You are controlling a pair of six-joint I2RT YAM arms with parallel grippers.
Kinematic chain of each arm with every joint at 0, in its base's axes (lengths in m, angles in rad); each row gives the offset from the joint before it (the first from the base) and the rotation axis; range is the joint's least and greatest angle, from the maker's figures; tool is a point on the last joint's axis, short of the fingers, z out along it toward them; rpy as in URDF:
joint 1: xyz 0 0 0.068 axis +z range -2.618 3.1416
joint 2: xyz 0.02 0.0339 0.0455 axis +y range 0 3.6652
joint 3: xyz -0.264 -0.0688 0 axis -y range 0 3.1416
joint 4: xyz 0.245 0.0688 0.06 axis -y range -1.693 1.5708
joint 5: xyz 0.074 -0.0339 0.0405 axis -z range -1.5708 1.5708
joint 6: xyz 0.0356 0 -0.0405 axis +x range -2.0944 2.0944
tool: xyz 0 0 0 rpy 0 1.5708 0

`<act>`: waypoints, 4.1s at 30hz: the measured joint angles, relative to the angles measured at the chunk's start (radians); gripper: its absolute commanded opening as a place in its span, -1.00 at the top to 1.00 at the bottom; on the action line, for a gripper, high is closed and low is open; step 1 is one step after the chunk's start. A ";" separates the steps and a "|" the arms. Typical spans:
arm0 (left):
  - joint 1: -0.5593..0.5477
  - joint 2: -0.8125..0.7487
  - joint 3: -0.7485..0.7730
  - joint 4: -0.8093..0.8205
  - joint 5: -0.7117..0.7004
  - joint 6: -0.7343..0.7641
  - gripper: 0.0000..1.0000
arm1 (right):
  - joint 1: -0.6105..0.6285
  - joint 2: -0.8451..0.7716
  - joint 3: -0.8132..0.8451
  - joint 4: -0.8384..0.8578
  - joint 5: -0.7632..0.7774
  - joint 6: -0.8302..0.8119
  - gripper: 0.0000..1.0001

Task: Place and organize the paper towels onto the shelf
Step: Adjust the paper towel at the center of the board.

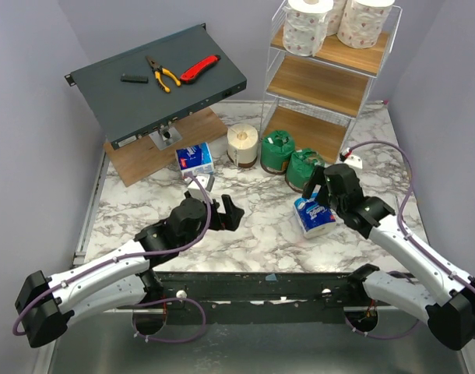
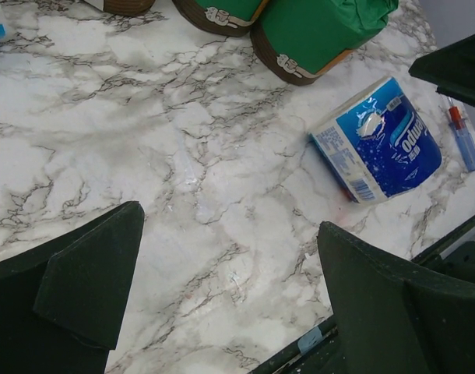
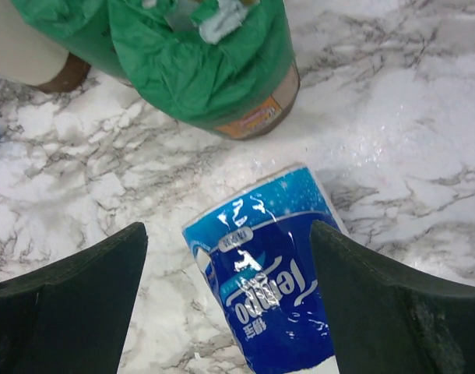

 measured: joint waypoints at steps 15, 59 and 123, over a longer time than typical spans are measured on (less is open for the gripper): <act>0.000 0.042 0.000 -0.011 -0.018 -0.007 -0.96 | 0.000 -0.048 -0.073 0.041 -0.079 0.022 -0.74; 0.001 0.036 0.001 -0.079 -0.058 -0.007 -0.96 | 0.000 0.547 0.295 0.287 0.081 -0.265 -0.35; 0.001 -0.100 -0.032 -0.134 -0.134 -0.093 -0.95 | 0.407 0.707 0.475 0.021 -0.116 -0.599 0.17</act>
